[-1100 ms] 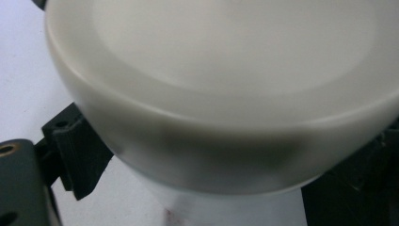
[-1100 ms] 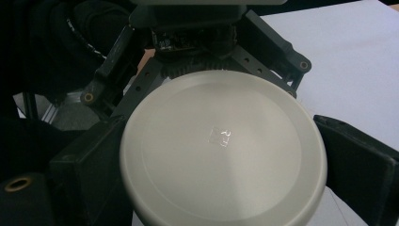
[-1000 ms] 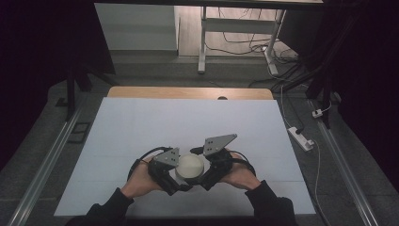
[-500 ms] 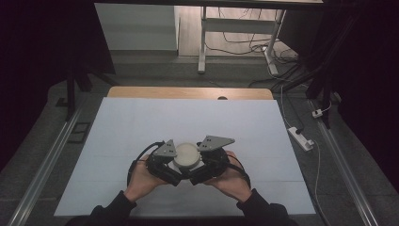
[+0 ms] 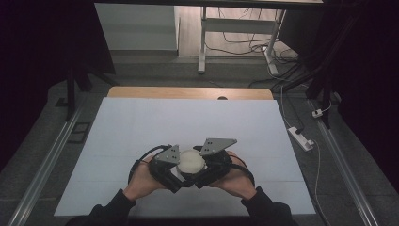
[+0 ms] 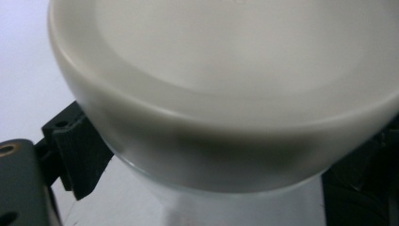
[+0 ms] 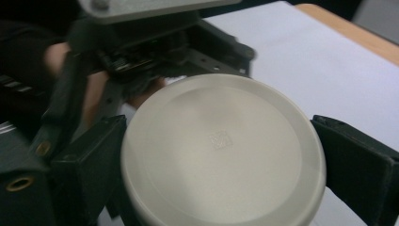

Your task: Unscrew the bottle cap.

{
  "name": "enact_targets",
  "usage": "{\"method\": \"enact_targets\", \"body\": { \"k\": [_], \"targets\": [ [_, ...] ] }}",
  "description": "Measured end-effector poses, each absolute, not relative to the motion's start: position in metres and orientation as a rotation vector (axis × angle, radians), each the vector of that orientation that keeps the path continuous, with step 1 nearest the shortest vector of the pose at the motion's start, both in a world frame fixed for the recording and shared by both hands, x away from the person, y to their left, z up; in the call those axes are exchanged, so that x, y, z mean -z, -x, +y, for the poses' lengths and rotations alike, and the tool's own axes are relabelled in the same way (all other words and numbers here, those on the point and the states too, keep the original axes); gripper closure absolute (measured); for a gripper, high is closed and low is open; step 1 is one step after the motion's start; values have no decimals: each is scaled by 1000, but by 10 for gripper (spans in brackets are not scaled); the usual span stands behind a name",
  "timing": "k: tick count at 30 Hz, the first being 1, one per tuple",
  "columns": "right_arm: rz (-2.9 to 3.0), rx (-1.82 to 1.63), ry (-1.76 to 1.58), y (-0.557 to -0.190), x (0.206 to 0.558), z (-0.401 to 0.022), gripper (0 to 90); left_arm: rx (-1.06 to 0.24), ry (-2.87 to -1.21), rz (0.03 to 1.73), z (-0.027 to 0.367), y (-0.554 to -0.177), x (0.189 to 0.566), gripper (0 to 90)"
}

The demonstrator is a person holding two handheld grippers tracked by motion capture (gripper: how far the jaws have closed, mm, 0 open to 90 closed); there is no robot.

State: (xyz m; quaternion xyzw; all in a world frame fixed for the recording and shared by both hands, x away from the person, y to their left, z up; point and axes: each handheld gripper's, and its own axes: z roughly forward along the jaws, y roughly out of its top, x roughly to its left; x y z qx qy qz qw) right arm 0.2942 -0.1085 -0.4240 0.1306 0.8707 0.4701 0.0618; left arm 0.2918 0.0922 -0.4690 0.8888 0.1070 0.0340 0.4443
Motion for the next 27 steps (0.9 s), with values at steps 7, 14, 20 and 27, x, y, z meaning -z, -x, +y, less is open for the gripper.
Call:
{"method": "enact_targets", "body": {
  "k": [7, 14, 20, 27],
  "targets": [
    [2773, -1493, -135, -293, 422, -118, 69, 19, -2188, 90, 90, -288, 470, 73],
    [2733, -1487, -132, -293, 421, -121, 34, -29, -2198, 158, 89, -289, 472, 73],
    [2574, -1466, -389, -296, 413, -124, 3, -131, -2165, 389, 99, -299, 472, 73],
    [2498, -1336, -594, -290, 423, -104, 0, -202, -2172, 491, 94, -296, 472, 73]
  ]
}}
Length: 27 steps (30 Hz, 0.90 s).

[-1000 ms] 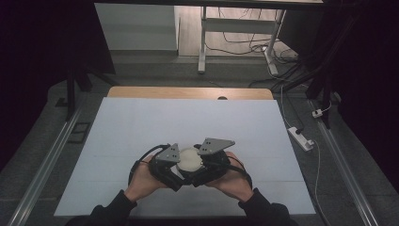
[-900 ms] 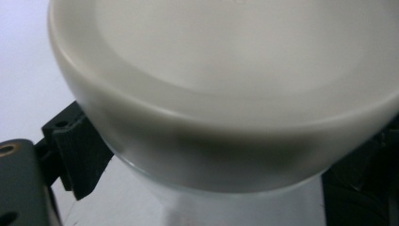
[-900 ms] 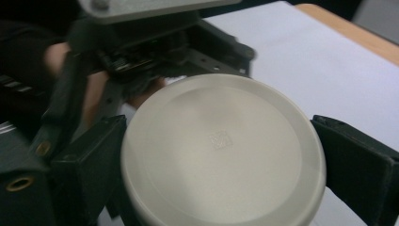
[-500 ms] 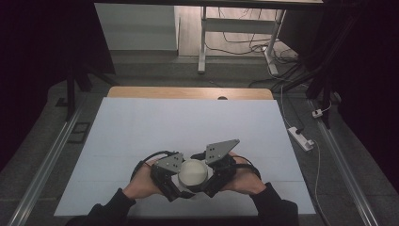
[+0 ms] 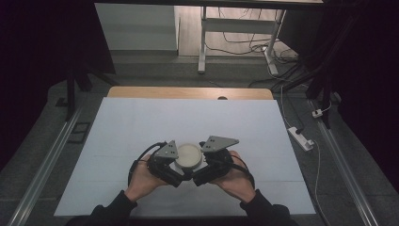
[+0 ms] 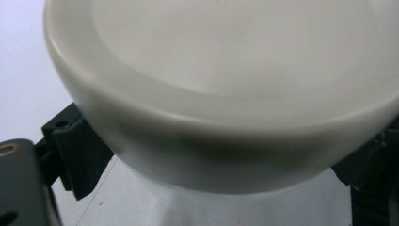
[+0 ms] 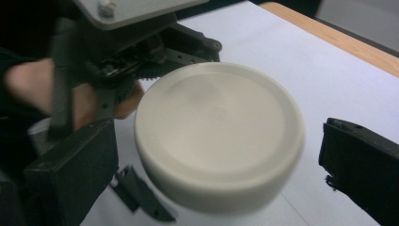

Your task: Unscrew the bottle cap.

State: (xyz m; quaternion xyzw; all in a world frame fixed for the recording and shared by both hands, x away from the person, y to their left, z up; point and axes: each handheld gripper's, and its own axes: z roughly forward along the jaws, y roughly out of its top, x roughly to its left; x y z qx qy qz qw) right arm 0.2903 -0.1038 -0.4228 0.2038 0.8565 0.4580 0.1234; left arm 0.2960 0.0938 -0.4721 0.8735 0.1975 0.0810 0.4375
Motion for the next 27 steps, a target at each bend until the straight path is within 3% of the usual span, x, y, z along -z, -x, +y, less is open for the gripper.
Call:
{"method": "enact_targets", "body": {
  "k": [7, 19, 27],
  "targets": [
    [2419, -1316, -612, -281, 426, -94, 67, -219, -2201, 452, 86, -290, 469, 73],
    [2567, -1453, -535, -293, 429, -105, 73, -118, -2212, 294, 92, -294, 471, 73],
    [2573, -1490, -505, -293, 425, -107, 76, -122, -2216, 284, 92, -293, 471, 73]
  ]
}}
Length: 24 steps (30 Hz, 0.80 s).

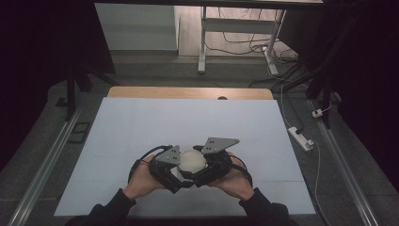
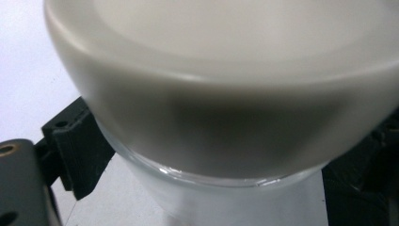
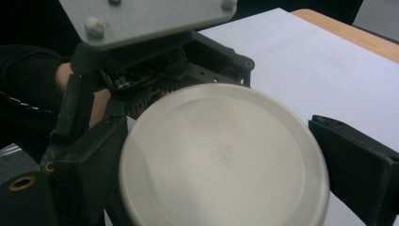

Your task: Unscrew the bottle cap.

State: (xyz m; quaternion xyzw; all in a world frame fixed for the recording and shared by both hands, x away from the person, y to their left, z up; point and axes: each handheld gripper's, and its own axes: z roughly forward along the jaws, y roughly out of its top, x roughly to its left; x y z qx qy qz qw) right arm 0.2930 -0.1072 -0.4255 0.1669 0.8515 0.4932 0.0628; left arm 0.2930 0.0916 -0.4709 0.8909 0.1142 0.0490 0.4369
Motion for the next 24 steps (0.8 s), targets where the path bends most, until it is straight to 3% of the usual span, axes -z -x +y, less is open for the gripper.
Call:
{"method": "enact_targets", "body": {
  "k": [24],
  "targets": [
    [2472, -1493, -536, -292, 411, -119, 76, -160, -2193, 381, 103, -300, 471, 73]
  ]
}}
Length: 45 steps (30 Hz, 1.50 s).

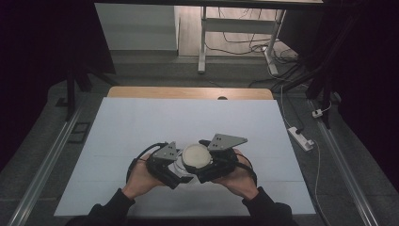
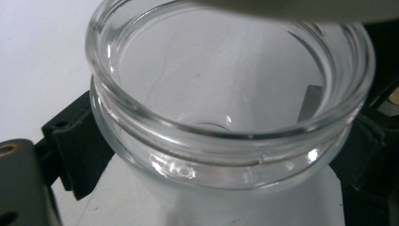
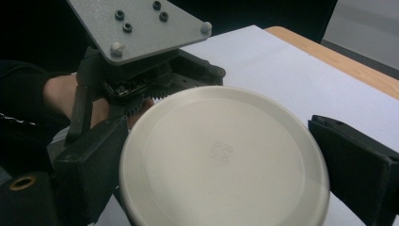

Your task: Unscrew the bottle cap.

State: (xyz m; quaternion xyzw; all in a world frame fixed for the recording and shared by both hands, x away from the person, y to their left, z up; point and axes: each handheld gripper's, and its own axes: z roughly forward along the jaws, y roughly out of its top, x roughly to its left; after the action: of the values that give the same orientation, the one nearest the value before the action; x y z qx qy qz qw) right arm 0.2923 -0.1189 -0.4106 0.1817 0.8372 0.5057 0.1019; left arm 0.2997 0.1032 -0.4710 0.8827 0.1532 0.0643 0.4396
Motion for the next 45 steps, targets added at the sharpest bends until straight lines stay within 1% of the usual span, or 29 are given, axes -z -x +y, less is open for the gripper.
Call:
{"method": "enact_targets", "body": {
  "k": [13, 28, 45],
  "targets": [
    [2450, -1481, -575, -295, 409, -127, 76, -186, -2171, 456, 116, -306, 472, 73],
    [2428, -1449, -627, -304, 417, -136, 76, -216, -2155, 503, 125, -311, 470, 73],
    [2442, -1435, -615, -297, 422, -137, 77, -255, -2127, 588, 138, -325, 469, 73]
  ]
}}
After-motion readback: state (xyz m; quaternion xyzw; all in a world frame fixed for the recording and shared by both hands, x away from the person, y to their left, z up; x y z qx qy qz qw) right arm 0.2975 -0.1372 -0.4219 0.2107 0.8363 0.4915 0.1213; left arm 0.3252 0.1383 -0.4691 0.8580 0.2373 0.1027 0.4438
